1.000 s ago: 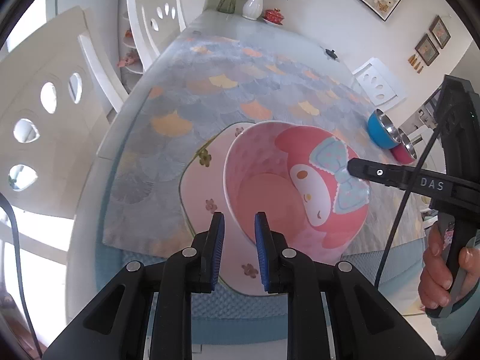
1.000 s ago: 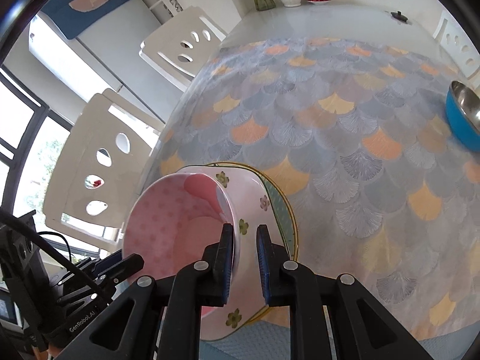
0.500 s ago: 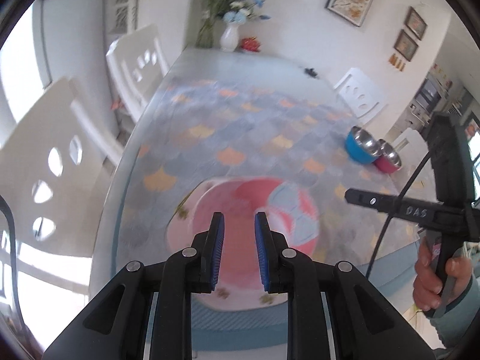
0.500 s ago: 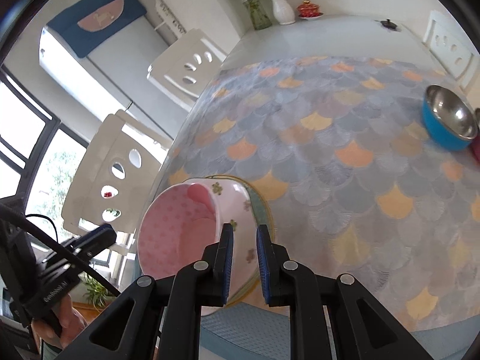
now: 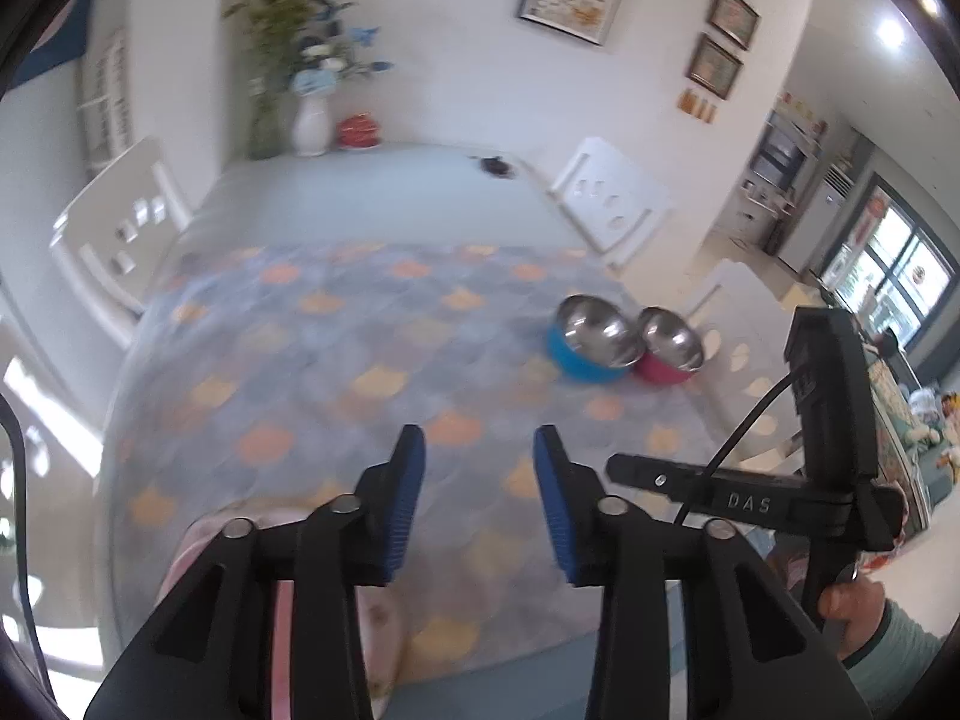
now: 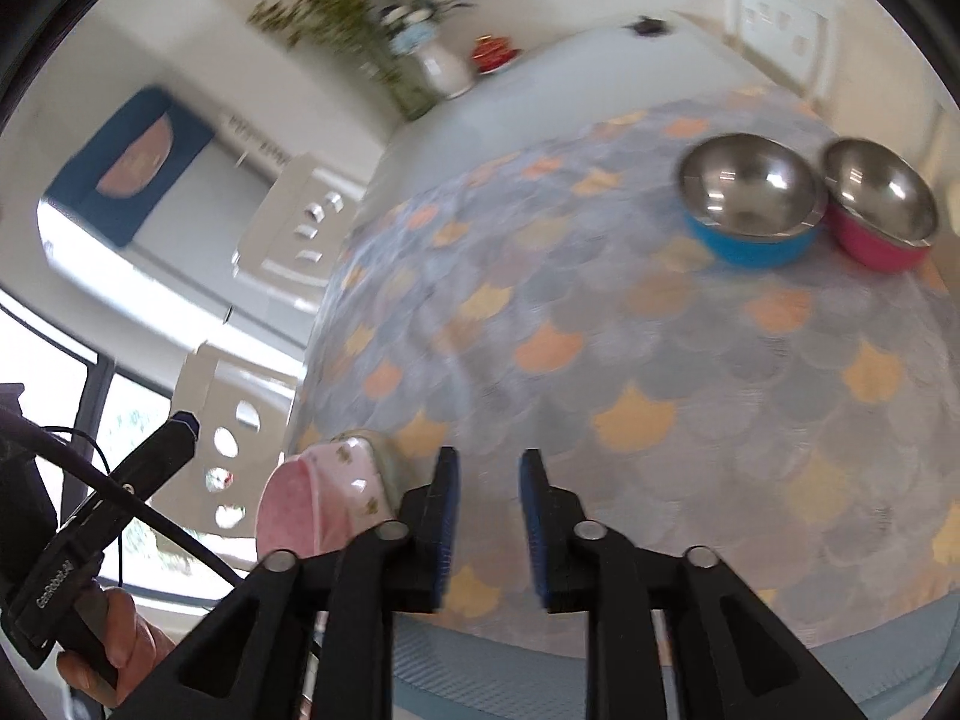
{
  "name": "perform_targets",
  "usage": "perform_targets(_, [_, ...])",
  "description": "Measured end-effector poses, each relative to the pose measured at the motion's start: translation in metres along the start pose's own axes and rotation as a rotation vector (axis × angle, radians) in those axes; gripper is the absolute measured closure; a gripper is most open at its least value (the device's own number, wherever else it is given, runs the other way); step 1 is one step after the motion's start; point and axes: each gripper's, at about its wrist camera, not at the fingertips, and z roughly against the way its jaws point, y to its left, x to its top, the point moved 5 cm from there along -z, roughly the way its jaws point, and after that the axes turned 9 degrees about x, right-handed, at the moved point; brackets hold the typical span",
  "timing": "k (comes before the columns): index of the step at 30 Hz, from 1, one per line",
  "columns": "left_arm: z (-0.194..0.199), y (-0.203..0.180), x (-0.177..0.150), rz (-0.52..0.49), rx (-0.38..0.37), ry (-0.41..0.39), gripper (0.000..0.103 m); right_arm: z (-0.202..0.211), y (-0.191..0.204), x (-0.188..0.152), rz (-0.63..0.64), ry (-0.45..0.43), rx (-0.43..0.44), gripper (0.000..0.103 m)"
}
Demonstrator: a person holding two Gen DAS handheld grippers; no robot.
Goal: Organize plates and bowls
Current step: 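Move both grippers to the steel bowl with the blue outside, then close both grippers on the rim of the blue steel bowl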
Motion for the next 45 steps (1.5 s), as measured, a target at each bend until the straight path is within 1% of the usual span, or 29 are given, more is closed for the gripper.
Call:
perform_targets(1, [-0.005, -0.011, 0.006, -0.008, -0.004, 0.000, 0.051, 0.006, -0.008, 0.004, -0.017, -0.015, 0.005, 0.061])
perform_targets(2, [-0.010, -0.021, 0.014, -0.012, -0.011, -0.005, 0.040, 0.014, -0.018, 0.009, -0.042, -0.047, 0.007, 0.053])
perform_targets(3, [-0.015, -0.031, 0.021, -0.016, -0.022, -0.015, 0.038, 0.020, -0.026, 0.014, -0.057, -0.069, 0.006, 0.052])
perform_targets(5, [-0.026, -0.049, 0.033, -0.031, -0.040, -0.016, 0.038, 0.029, -0.043, 0.024, -0.083, -0.091, 0.001, 0.051])
perform_targets(9, [-0.063, -0.074, 0.053, -0.026, -0.060, 0.026, 0.038, 0.040, -0.076, 0.041, -0.125, -0.123, -0.028, 0.051])
perform_targets(15, [-0.122, -0.106, 0.069, -0.046, -0.040, 0.082, 0.040, 0.039, -0.116, 0.056, -0.167, -0.152, -0.057, 0.051])
perform_targets(22, [-0.178, -0.126, 0.075, -0.071, -0.032, 0.152, 0.040, 0.020, -0.145, 0.075, -0.185, -0.124, -0.052, 0.051])
perform_targets(26, [-0.206, -0.128, 0.080, -0.070, -0.034, 0.191, 0.041, 0.010, -0.156, 0.092, -0.197, -0.129, -0.051, 0.051])
perform_targets(29, [-0.226, -0.129, 0.082, -0.079, -0.039, 0.209, 0.045, 0.000, -0.162, 0.102, -0.201, -0.130, -0.067, 0.051])
perform_targets(31, [-0.239, -0.131, 0.082, -0.094, -0.045, 0.221, 0.050, -0.006, -0.166, 0.106, -0.205, -0.125, -0.080, 0.051])
perform_targets(33, [-0.254, -0.131, 0.079, -0.102, -0.049, 0.246, 0.059, -0.013, -0.172, 0.110, -0.214, -0.128, -0.101, 0.051])
perform_targets(37, [-0.281, -0.132, 0.075, -0.102, -0.069, 0.295, 0.070, -0.026, -0.179, 0.113, -0.228, -0.127, -0.133, 0.052])
perform_targets(40, [-0.297, -0.134, 0.069, -0.099, -0.095, 0.327, 0.071, -0.033, -0.185, 0.116, -0.250, -0.127, -0.148, 0.054])
perform_targets(42, [-0.305, -0.134, 0.067, -0.098, -0.100, 0.342, 0.071, -0.039, -0.188, 0.118, -0.261, -0.123, -0.145, 0.055])
perform_targets(44, [-0.312, -0.136, 0.063, -0.094, -0.106, 0.358, 0.071, -0.043, -0.191, 0.119, -0.272, -0.123, -0.153, 0.058])
perform_targets(45, [-0.314, -0.136, 0.062, -0.090, -0.111, 0.365, 0.073, -0.045, -0.193, 0.120, -0.279, -0.121, -0.161, 0.059])
